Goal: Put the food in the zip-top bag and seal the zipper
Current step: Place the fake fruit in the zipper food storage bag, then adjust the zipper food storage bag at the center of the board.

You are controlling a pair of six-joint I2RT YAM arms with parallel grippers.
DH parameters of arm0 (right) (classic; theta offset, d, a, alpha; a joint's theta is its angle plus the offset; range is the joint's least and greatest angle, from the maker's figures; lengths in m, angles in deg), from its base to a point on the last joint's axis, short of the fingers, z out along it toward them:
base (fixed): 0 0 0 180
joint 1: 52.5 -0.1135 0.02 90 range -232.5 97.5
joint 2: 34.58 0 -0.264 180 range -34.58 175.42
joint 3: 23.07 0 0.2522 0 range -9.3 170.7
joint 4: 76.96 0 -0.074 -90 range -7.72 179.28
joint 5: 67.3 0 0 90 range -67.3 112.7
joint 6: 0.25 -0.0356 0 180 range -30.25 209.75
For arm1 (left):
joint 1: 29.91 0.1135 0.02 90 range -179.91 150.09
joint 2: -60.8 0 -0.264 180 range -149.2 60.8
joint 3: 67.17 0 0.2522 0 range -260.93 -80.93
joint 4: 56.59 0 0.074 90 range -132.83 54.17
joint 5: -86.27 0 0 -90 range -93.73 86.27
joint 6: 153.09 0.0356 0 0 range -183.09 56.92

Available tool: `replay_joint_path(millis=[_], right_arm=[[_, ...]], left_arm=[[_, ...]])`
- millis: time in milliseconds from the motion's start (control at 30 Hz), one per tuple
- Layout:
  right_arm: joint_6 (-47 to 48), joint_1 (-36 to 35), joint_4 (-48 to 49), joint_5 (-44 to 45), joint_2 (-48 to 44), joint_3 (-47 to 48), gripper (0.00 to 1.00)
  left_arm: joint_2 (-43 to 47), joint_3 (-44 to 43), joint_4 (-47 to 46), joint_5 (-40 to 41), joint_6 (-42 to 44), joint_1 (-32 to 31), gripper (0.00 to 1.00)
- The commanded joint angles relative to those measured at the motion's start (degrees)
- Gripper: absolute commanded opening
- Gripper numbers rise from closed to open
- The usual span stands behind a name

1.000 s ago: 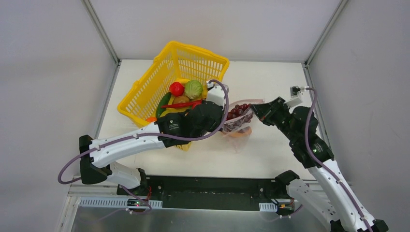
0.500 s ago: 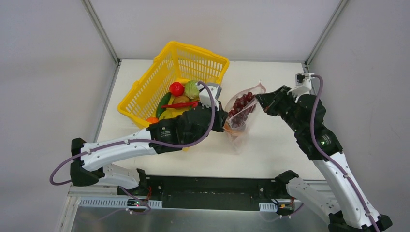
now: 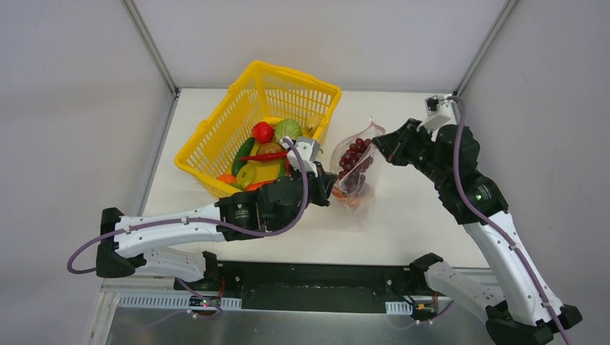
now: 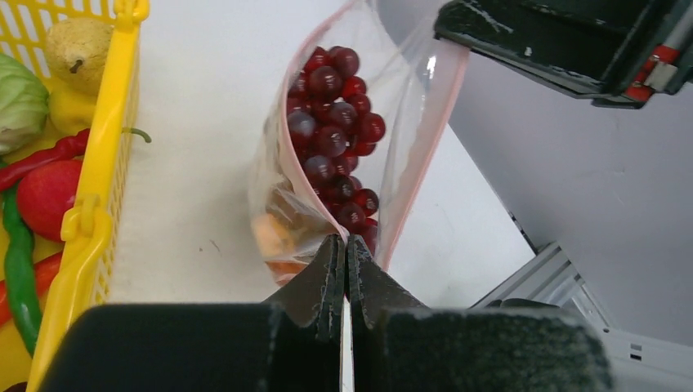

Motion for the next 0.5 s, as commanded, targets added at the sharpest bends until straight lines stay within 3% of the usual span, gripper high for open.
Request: replay_joint_path(millis=[0, 100, 200, 267, 467], right_arm=[[6.28, 0.69, 2.27, -5.0, 1.66, 5.03, 0.0], [6.99, 0.7, 2.12, -12.58, 1.12, 4.07, 0.0], [7.84, 0.69, 2.47, -16.65, -0.2, 2.3, 0.0], [8.22, 0.68, 2.25, -18.12, -0.54, 1.64, 0.0], [9.2, 0.65, 0.3, -19.97, -0.22, 1.23, 0.0]], left_arm=[[-0.27, 0.05, -1.37, -3.51, 1.15, -0.74, 0.05], [-1.07, -0.35, 2.21, -1.53, 1.12, -0.6, 0.38], [-0.39, 0.07, 4.37, -1.74, 0.9, 0.95, 0.64], [-0.14, -0.09, 7.31, -3.93, -1.17, 3.34, 0.7], [2.14, 0.82, 9.49, -6.89, -1.32, 8.59, 0.75]])
